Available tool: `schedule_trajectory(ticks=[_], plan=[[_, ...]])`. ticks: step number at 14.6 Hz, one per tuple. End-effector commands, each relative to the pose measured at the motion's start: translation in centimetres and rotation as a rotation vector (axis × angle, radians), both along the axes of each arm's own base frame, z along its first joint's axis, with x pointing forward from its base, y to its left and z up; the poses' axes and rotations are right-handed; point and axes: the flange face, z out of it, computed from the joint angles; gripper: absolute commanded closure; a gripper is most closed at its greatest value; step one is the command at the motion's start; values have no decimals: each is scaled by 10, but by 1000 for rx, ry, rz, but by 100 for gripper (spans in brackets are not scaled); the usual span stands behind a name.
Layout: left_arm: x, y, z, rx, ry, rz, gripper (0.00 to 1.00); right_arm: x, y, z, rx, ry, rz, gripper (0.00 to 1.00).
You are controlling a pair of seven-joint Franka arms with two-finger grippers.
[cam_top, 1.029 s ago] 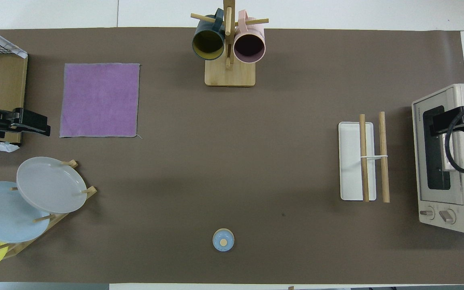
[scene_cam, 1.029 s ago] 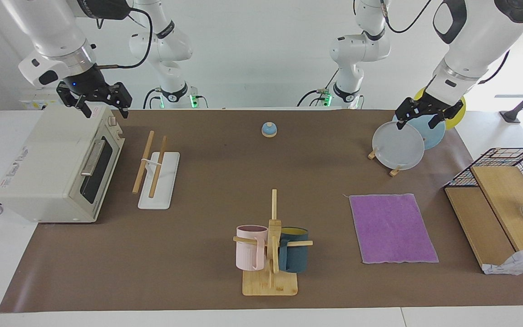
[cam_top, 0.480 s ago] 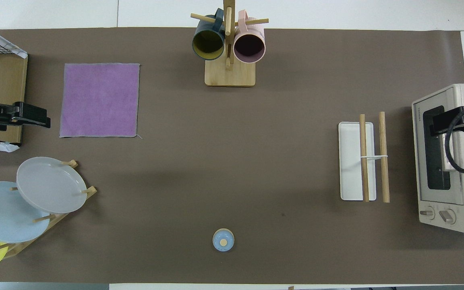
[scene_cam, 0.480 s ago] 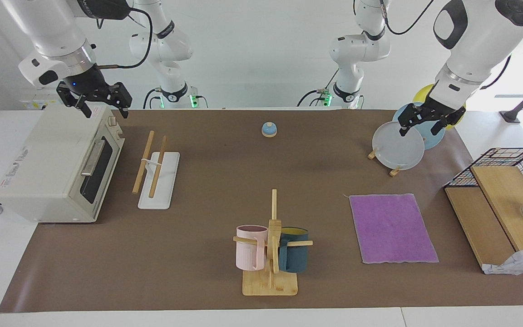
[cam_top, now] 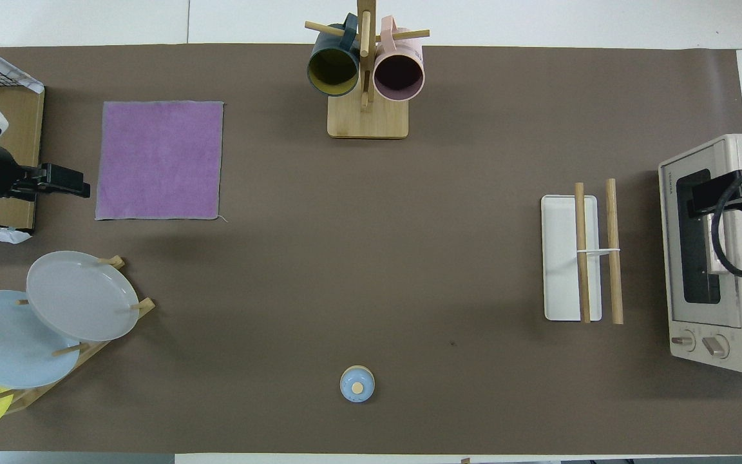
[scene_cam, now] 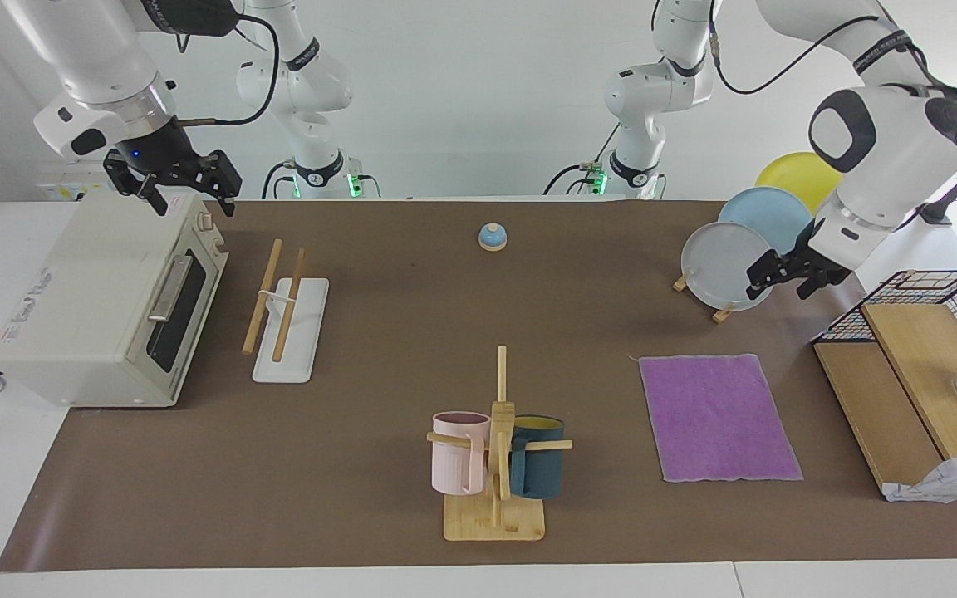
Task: Fold towel and hang on rack
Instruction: 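Move the left gripper toward the purple towel's near edge, then grasp the purple towel's near corner with the left gripper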
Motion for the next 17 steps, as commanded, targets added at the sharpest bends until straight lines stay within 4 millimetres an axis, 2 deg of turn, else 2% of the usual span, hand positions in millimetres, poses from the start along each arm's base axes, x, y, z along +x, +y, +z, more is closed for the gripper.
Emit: schedule_trajectory(ticks=[1,3,9,12,15,17], plan=[[9,22,-46,-10,-31,-62,0,-3,-3,-1,24,-1,10,0],[9,28,-75,-7,-38,-48,0,-3,-4,-1,22,-1,10,0],[22,42,-136,-8,-36,-64,1,-3,-2,-1,22,-1,13,0],[21,58,-145,-15,-26,-58,4,-3,-3,-1,22,-1,12,0],[22,55,-164,-49,-14,-43,9,-3,-3,-1,22,-1,12,0],[23,57,-164,-56,-20,-51,16,-3,-4,-1,22,-1,10,0]])
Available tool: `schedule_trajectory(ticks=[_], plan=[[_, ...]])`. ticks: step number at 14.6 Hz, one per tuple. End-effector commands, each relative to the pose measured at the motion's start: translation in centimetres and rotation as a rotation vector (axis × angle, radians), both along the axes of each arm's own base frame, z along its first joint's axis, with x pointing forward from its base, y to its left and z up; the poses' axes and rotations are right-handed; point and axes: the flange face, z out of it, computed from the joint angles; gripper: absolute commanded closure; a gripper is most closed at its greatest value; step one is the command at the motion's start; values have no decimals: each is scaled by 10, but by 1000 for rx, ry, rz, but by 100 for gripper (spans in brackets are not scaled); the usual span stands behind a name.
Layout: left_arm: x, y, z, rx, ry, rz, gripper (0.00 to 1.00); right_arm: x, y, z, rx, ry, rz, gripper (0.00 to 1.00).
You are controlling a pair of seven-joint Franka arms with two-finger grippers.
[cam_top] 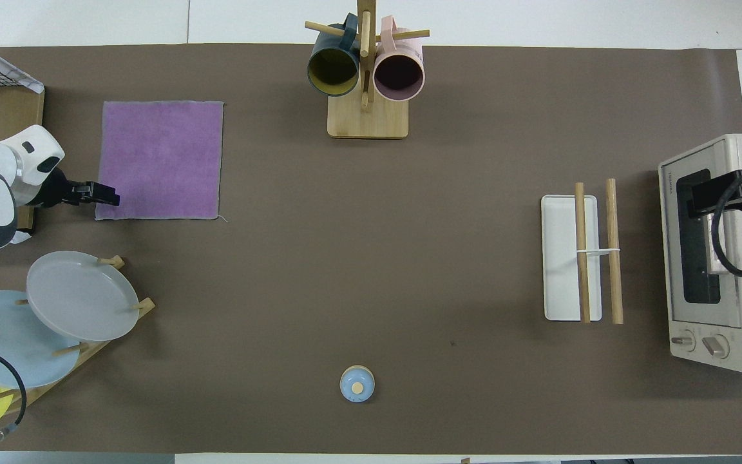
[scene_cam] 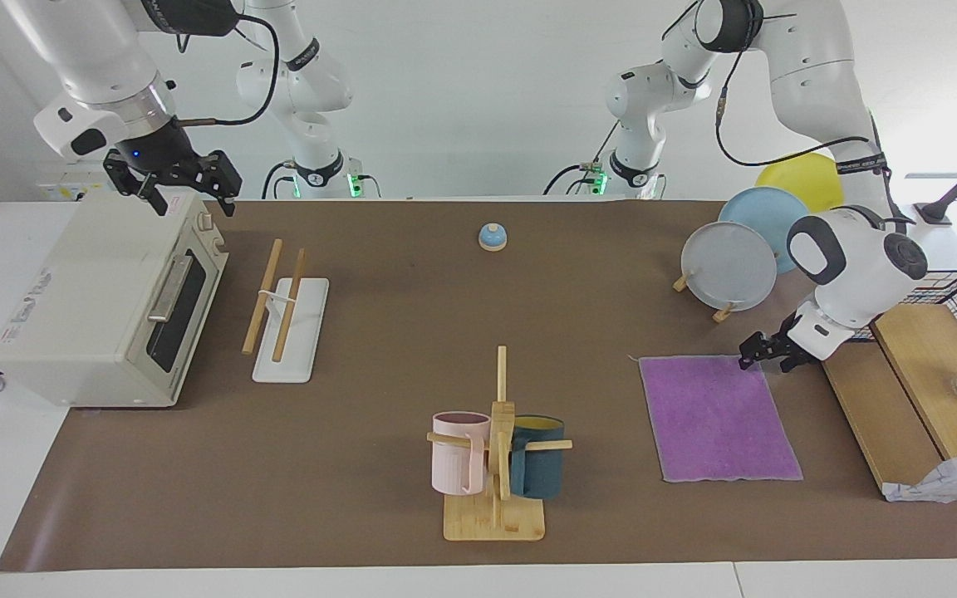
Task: Fold towel and hang on rack
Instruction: 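Grasp the purple towel's near corner with the left gripper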
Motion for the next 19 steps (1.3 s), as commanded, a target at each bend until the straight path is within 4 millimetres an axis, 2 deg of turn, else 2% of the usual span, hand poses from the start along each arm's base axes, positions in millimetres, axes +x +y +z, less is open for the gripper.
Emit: schedule_trajectory(ticks=[1,3,12,13,15,17,19], plan=[[3,3,-6,-17,-19,-14,18,-3,-3,-1,24,-1,10,0],[8,4,-6,-20,-18,-15,19,-3,-3,-1,22,-1,12,0],[0,10,-12,-63,20,23,31,-3,-3,-1,22,-1,12,0],[0,10,-12,-64,20,23,37,-3,-3,-1,22,-1,12,0],[0,10,-11,-63,19,23,57,-3,-3,-1,24,-1,10,0],[0,9,-11,-64,20,21,65,-3,-3,-1,22,-1,12,0],[0,7,-12,-63,19,17,67,-3,-4,-1,22,-1,10,0]])
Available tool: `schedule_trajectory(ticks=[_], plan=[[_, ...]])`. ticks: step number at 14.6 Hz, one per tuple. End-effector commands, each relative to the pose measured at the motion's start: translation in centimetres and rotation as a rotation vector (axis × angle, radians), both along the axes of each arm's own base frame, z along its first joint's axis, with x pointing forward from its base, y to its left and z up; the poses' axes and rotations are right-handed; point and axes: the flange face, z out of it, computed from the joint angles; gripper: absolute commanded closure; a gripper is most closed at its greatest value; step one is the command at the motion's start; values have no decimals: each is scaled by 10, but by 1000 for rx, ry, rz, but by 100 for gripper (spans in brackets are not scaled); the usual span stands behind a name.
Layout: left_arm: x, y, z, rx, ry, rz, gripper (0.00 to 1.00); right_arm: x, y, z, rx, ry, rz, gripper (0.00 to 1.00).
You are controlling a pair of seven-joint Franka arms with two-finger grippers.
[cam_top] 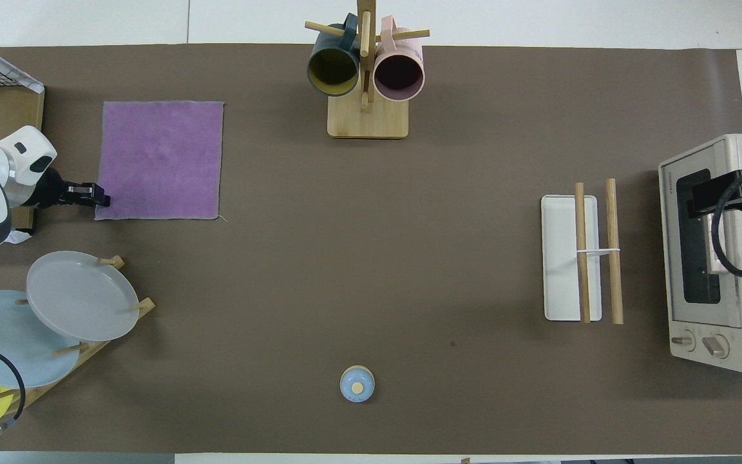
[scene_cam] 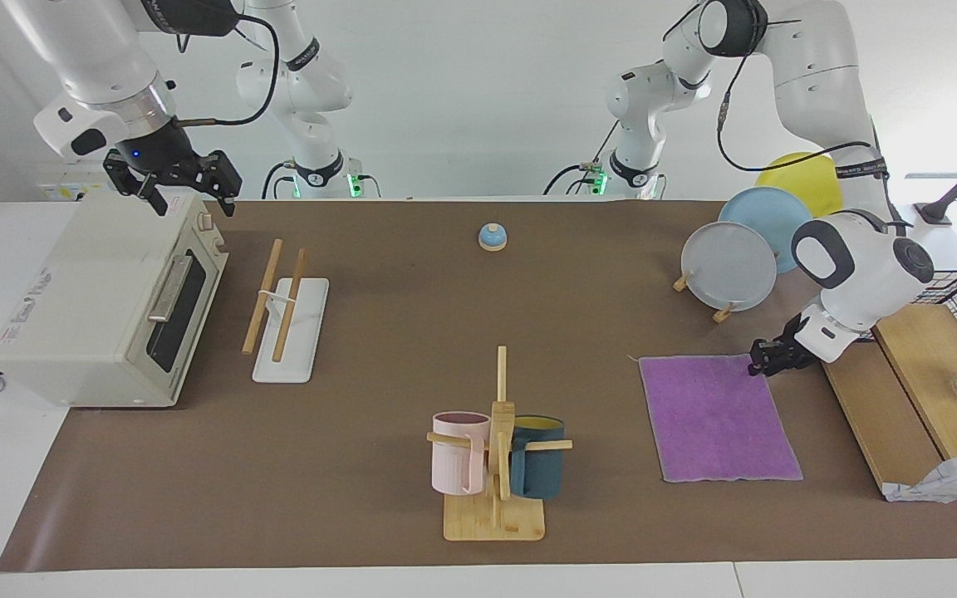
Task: Fold towel and hang on rack
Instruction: 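Grasp the purple towel's near corner with the left gripper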
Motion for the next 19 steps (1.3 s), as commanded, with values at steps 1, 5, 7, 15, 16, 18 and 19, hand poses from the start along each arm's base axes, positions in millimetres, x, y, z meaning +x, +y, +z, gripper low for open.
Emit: schedule_trajectory(ticks=[1,5,7,15,16,18,19], plan=[[0,-6,-9,-28,21,-16,70,-3,-4,-1,22,-1,10,0],[-2,-8,-10,-28,24,-19,83,-3,-4,-1,22,-1,10,0],[-1,-9,-9,-27,23,-19,97,-3,-4,-1,22,-1,10,0],[3,-11,0,-16,1,-29,100,-3,-4,-1,22,-1,10,0],[4,-14,8,-10,-7,-38,100,-3,-3,-1,22,-1,12,0],[6,-24,21,5,-27,-63,100,-3,-4,-1,22,-1,10,0],[8,-28,29,16,-38,-76,100,-3,-4,-1,22,-1,10,0]])
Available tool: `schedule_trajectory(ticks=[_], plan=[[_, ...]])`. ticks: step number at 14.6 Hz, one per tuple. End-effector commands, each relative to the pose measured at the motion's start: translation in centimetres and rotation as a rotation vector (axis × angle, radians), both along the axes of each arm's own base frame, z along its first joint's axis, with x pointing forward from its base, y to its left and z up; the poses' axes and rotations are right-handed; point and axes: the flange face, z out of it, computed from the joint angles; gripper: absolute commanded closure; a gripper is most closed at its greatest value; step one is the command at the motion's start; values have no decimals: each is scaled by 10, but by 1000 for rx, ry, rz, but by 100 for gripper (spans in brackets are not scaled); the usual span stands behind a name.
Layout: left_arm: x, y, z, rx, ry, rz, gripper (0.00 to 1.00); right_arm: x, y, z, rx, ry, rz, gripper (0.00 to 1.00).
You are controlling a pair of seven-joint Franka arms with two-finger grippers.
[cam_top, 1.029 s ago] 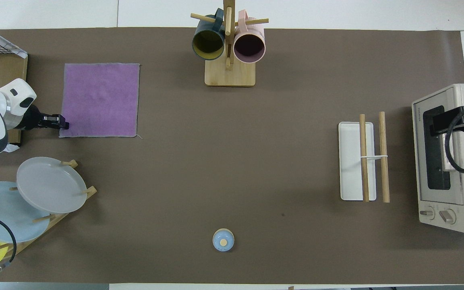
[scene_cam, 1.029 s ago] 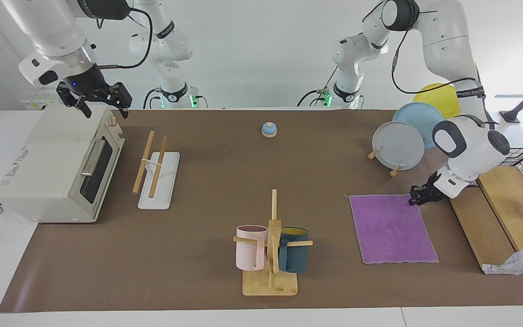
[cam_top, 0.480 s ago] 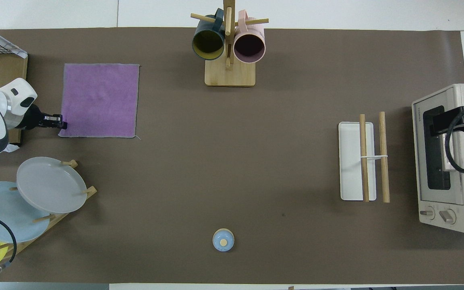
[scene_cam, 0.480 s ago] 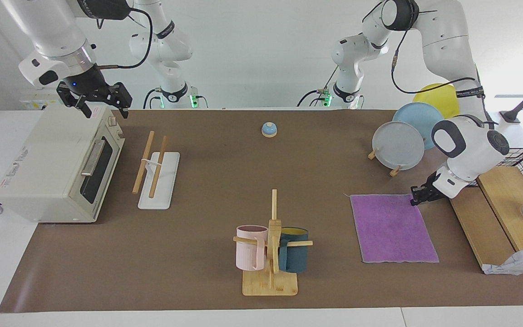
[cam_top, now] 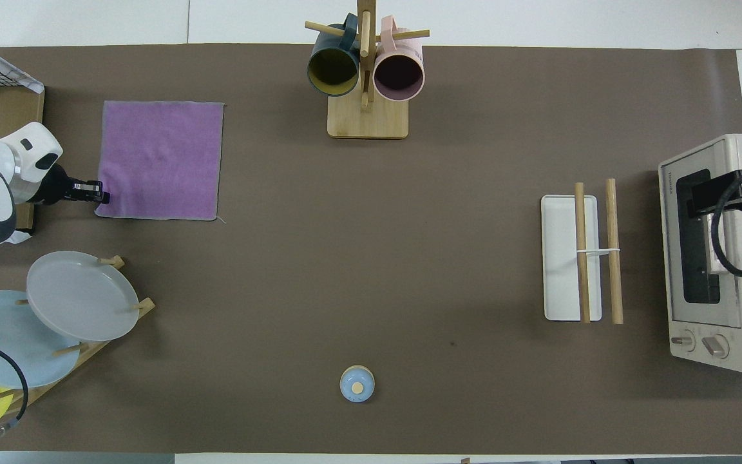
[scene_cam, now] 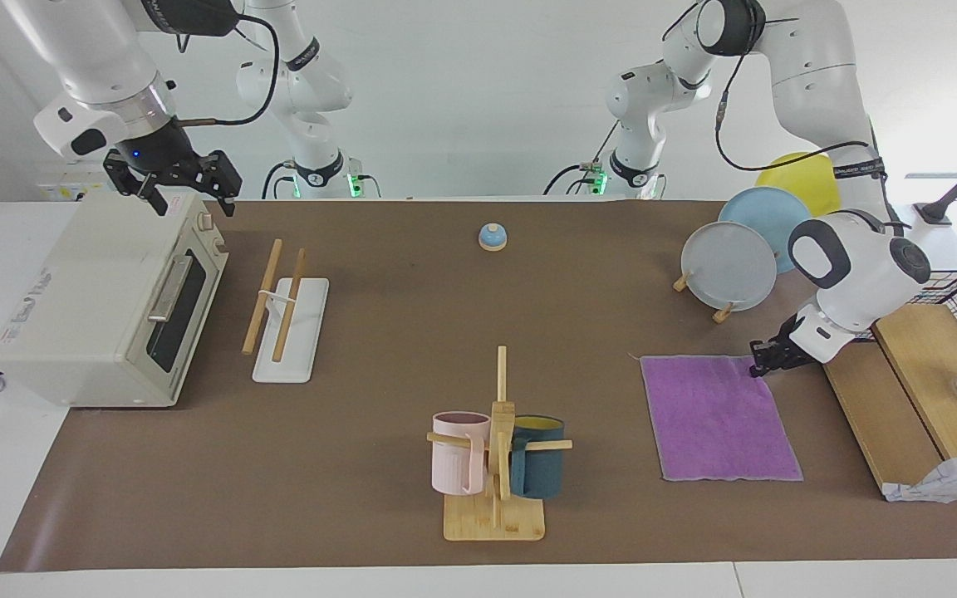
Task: Fold towel and hang on rack
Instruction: 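Grasp the purple towel's near corner with the left gripper, then lift and fold the towel corner over toward the far edge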
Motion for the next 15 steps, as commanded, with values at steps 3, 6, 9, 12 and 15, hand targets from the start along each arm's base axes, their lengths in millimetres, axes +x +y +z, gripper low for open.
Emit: schedule_trajectory(ticks=[3,6,9,12,15], plan=[[4,-21,33,53,-38,-82,100,-3,-3,-1,24,-1,12,0],[11,-22,45,102,-42,-136,100,-3,-4,-1,22,-1,10,0],[11,-34,50,103,-34,-154,100,-3,-3,-1,22,-1,12,0],[9,-52,65,98,-42,-151,100,-3,-3,-1,24,-1,10,0],[8,-86,80,96,-57,-143,100,-3,-4,-1,22,-1,10,0]])
